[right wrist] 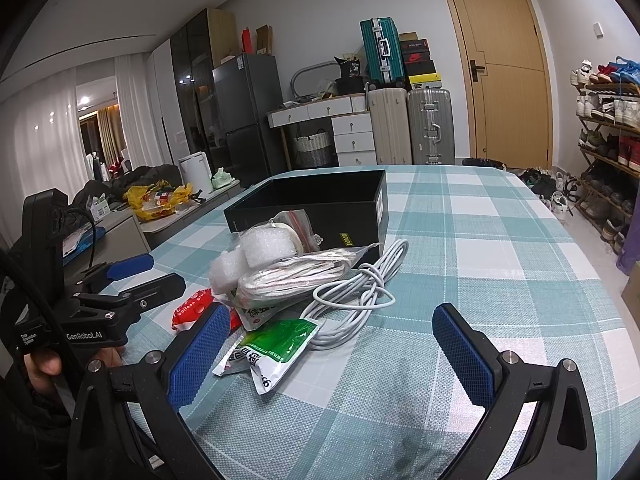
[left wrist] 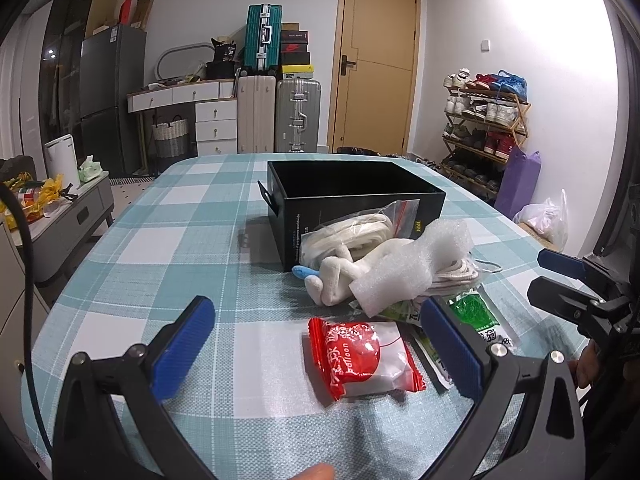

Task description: Organize soft objects

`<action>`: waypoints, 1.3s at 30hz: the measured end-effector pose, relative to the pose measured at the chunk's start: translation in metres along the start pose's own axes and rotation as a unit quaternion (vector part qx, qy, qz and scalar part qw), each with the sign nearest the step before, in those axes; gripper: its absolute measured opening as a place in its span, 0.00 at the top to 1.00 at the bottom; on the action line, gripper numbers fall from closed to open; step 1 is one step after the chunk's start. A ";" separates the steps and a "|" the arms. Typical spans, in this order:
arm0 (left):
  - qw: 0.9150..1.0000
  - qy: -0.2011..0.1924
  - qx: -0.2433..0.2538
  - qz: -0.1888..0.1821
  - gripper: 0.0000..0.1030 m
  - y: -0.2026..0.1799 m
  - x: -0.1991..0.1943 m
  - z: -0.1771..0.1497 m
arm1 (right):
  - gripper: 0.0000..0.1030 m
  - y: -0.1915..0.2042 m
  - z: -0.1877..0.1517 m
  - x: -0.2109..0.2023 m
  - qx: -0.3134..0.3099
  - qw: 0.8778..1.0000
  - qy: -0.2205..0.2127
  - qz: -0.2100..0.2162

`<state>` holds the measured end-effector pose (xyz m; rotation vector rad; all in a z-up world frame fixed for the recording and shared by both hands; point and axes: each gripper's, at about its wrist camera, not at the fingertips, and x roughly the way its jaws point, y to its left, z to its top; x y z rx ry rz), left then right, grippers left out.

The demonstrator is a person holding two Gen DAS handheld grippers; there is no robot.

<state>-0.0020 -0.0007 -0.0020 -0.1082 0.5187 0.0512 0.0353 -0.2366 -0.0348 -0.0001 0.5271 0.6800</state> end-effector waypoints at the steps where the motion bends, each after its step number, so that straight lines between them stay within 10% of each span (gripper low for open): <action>1: 1.000 0.000 0.000 0.000 0.00 0.000 0.000 0.000 | 0.00 0.000 0.000 0.000 0.000 1.000 -0.001 -0.001; 39: 1.000 0.019 0.012 0.011 0.00 0.001 0.001 0.008 | 0.00 0.004 0.005 0.008 -0.018 0.999 0.024 -0.022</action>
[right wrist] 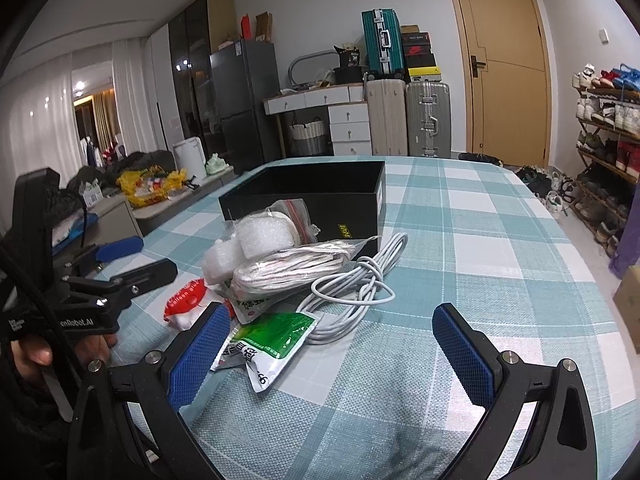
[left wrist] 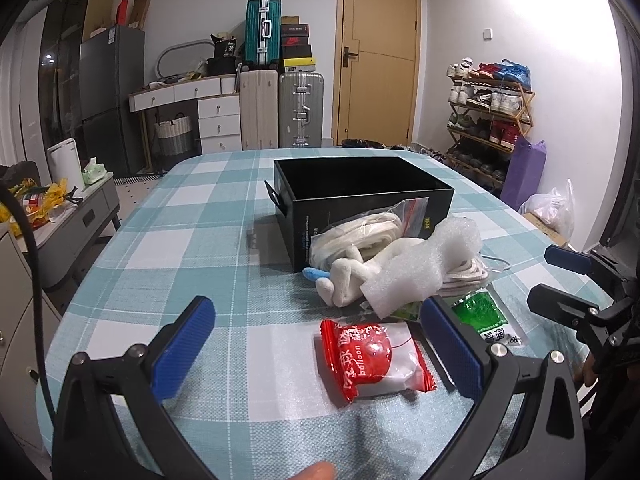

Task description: Organize soft objects

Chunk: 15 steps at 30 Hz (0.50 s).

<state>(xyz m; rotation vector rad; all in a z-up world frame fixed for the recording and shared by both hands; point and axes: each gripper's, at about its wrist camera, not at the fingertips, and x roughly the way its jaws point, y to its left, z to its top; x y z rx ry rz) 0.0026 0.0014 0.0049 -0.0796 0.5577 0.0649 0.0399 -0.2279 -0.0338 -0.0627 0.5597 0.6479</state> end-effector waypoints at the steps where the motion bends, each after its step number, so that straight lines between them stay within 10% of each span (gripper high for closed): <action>1: 1.000 0.000 -0.001 0.000 0.00 0.001 0.000 0.000 | 0.00 0.001 0.001 0.000 -0.001 1.000 0.003 -0.003; 15: 0.997 0.075 0.024 -0.024 0.01 -0.010 0.021 -0.007 | 0.00 0.011 0.003 0.013 -0.001 0.999 0.053 0.007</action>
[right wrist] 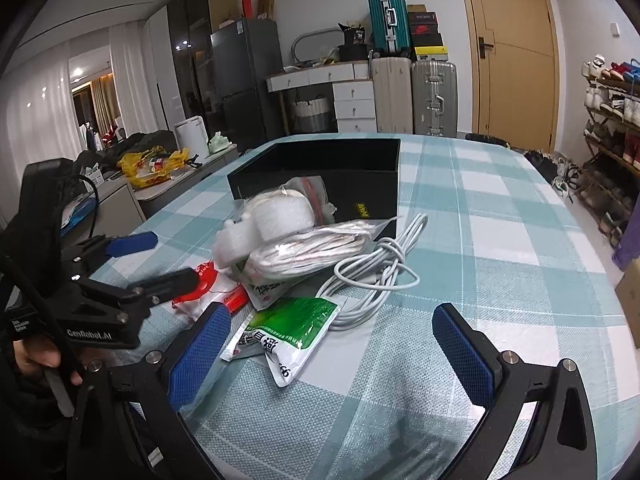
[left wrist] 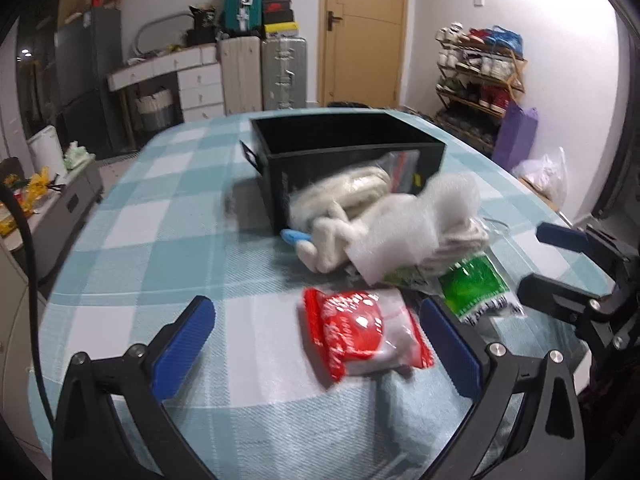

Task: Organize soft objects
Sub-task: 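Grasp the red balloon glue packet with the left gripper while the right grasps the green packet, then carry the red packet into the black box while the right gripper carries the green packet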

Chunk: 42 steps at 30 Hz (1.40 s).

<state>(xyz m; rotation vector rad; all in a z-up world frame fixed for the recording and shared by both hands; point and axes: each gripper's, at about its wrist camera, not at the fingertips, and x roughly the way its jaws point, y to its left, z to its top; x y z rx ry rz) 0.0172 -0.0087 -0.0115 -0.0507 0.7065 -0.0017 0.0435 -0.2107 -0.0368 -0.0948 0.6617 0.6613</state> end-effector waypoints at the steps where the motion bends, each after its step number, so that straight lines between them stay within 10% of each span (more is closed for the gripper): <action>1: 1.000 0.002 0.004 0.000 0.01 -0.002 0.000 -0.001 | 0.00 0.000 0.000 0.000 0.001 1.000 0.001 0.000; 6: 0.999 0.019 0.027 -0.008 0.01 -0.015 0.006 -0.004 | 0.00 0.000 -0.002 0.003 0.000 1.000 0.005 0.006; 18: 0.998 0.048 0.034 -0.039 0.50 -0.019 0.013 -0.010 | 0.00 0.002 -0.003 0.006 -0.001 1.000 0.010 0.013; 27: 0.998 0.013 0.009 -0.059 0.52 -0.004 -0.010 -0.008 | 0.01 0.019 -0.004 0.015 -0.033 0.999 0.027 0.011; 42: 0.998 -0.007 -0.023 -0.057 0.52 0.017 -0.018 -0.006 | 0.45 0.034 -0.004 0.046 -0.024 0.995 0.081 0.052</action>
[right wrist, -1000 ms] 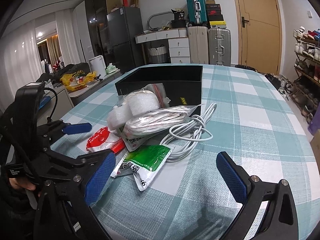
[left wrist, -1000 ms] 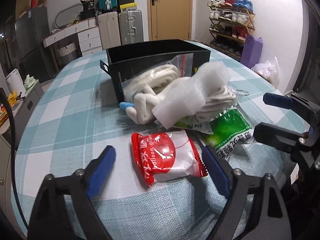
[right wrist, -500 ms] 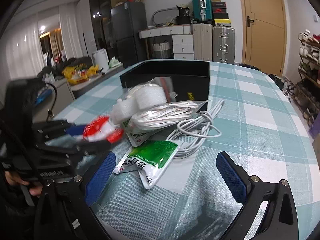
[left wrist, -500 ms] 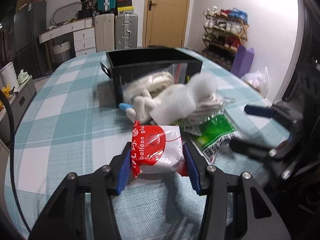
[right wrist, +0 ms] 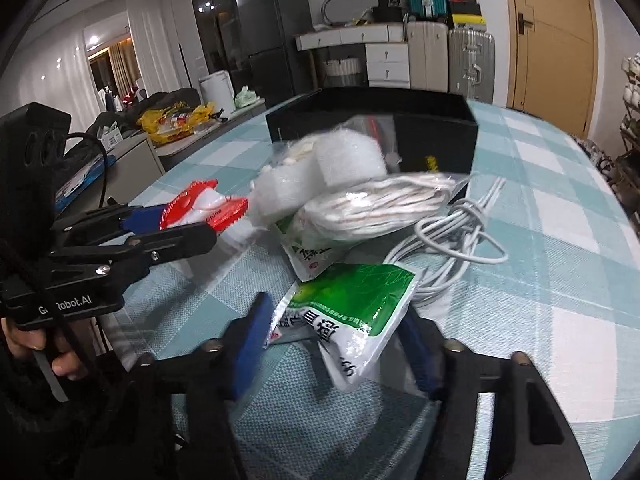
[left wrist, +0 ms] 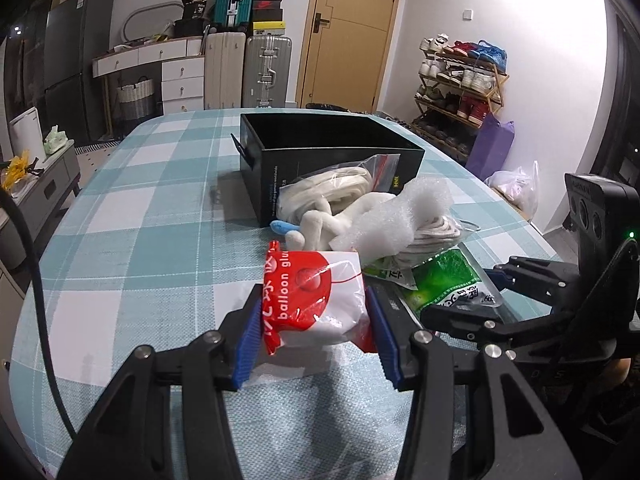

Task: Organize soft objects
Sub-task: 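Carry the red packet into the black box while the right gripper carries the green packet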

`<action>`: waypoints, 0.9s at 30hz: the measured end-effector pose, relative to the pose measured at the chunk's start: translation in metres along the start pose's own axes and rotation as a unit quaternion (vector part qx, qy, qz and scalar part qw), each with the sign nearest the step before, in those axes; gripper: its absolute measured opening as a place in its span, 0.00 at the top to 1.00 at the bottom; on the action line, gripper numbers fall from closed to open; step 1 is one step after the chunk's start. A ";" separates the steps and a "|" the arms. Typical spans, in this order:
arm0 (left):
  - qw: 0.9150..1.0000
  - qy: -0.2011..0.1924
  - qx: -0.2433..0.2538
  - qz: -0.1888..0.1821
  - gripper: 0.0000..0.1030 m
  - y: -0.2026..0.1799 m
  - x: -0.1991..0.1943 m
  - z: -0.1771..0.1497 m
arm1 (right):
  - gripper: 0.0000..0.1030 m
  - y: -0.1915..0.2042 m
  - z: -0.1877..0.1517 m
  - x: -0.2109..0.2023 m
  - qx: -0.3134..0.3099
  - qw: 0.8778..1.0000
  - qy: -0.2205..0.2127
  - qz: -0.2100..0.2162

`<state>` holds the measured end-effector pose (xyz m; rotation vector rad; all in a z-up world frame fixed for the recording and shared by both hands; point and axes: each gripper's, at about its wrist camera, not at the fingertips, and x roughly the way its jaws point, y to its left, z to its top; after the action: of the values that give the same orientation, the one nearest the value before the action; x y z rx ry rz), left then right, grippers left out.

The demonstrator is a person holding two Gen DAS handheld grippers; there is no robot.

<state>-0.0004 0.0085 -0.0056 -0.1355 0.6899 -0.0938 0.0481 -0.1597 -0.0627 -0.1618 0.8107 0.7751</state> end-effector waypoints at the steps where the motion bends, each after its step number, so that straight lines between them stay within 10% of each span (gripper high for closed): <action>1: 1.000 -0.001 0.000 0.000 0.52 0.000 -0.001 0.000 | 0.51 0.001 0.000 0.000 -0.001 1.000 -0.002 0.002; 7: 1.000 -0.009 -0.003 0.001 0.52 0.001 -0.004 0.003 | 0.77 0.001 -0.004 -0.005 -0.007 1.000 -0.007 0.018; 27: 0.999 -0.053 -0.007 0.002 0.52 0.002 -0.027 0.020 | 0.85 0.000 -0.016 -0.061 -0.024 0.995 -0.101 0.008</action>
<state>-0.0087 0.0160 0.0263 -0.1518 0.5845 -0.0767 0.0123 -0.2008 -0.0308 -0.1183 0.6023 0.8118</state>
